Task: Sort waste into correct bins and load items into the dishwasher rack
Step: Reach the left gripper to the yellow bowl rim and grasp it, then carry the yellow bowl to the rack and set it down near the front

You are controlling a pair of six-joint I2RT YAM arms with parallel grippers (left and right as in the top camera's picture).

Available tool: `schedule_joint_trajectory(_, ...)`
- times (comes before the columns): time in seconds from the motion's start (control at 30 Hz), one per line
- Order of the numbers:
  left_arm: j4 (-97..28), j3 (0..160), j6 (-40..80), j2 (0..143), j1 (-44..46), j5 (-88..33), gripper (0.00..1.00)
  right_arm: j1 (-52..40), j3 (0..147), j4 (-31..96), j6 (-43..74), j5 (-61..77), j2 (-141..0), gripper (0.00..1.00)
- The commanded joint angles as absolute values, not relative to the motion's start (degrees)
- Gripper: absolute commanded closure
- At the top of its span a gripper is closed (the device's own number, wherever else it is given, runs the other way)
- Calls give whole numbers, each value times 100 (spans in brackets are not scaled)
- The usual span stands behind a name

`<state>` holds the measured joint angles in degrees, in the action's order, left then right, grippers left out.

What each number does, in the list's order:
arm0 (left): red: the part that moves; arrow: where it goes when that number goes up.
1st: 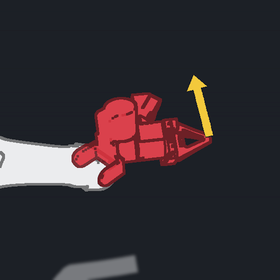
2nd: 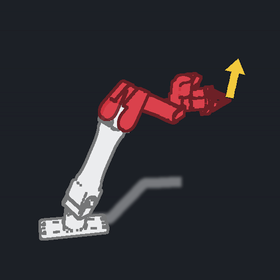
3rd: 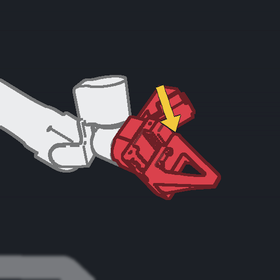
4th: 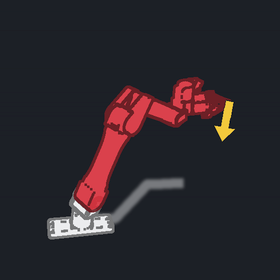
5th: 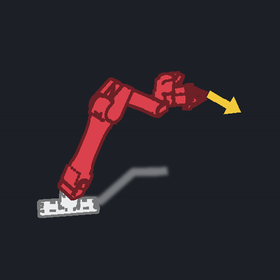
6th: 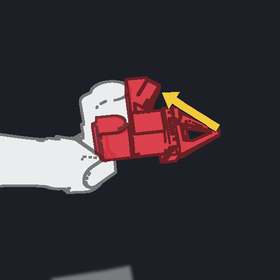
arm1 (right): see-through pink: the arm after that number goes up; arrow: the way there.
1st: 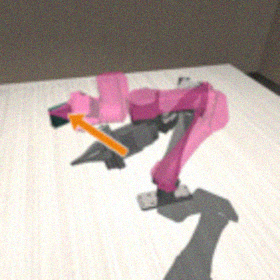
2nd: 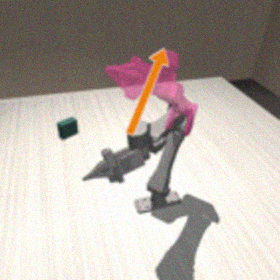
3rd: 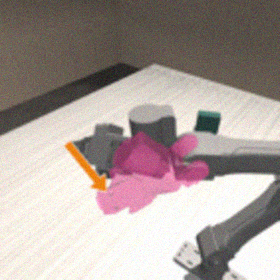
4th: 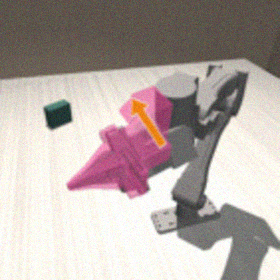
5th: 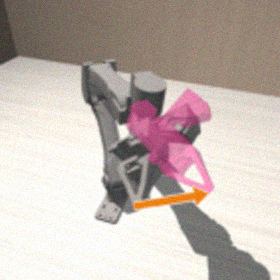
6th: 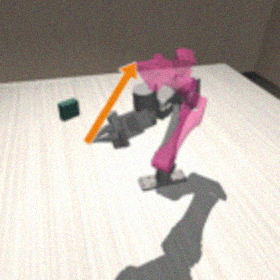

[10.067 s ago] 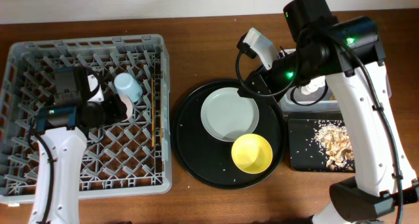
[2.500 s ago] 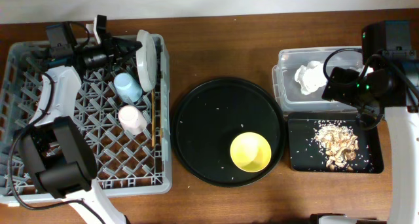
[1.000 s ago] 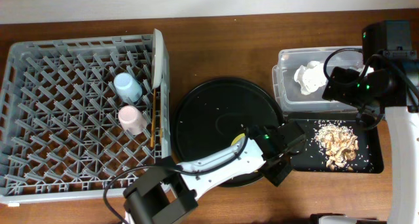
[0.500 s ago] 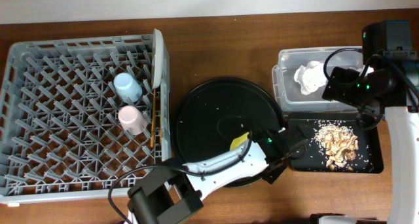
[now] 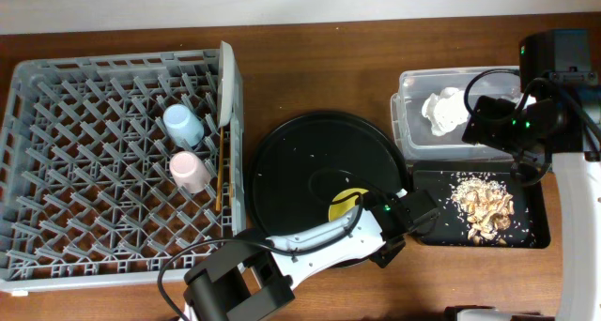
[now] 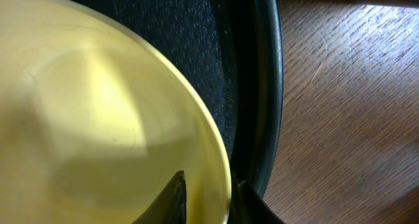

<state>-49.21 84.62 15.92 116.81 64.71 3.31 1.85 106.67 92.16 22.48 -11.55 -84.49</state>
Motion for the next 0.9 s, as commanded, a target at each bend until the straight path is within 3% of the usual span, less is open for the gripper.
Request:
schedule_joint_trajectory(0.0, -4928, 8460, 1573, 11730, 6471, 440, 76, 196, 10726, 9216, 2281, -1229, -8416, 1)
schedule_joint_trajectory(0.47, -4982, 8724, 1573, 11730, 6471, 434, 77, 196, 10726, 9216, 2281, -1229, -8416, 1)
schedule_joint_trajectory(0.6, -5148, 8720, 1570, 11732, 6473, 436, 99, 196, 10726, 9216, 2281, -1229, -8416, 1)
schedule_joint_trajectory(0.73, -5286, 8919, 1525, 11679, 6471, 438, 99, 196, 10726, 9216, 2281, -1229, -8416, 1)
schedule_joint_trajectory(0.87, -5911, 9852, 1444, 10744, 6173, 534, 100, 196, 10726, 9216, 2281, -1229, -8416, 1)
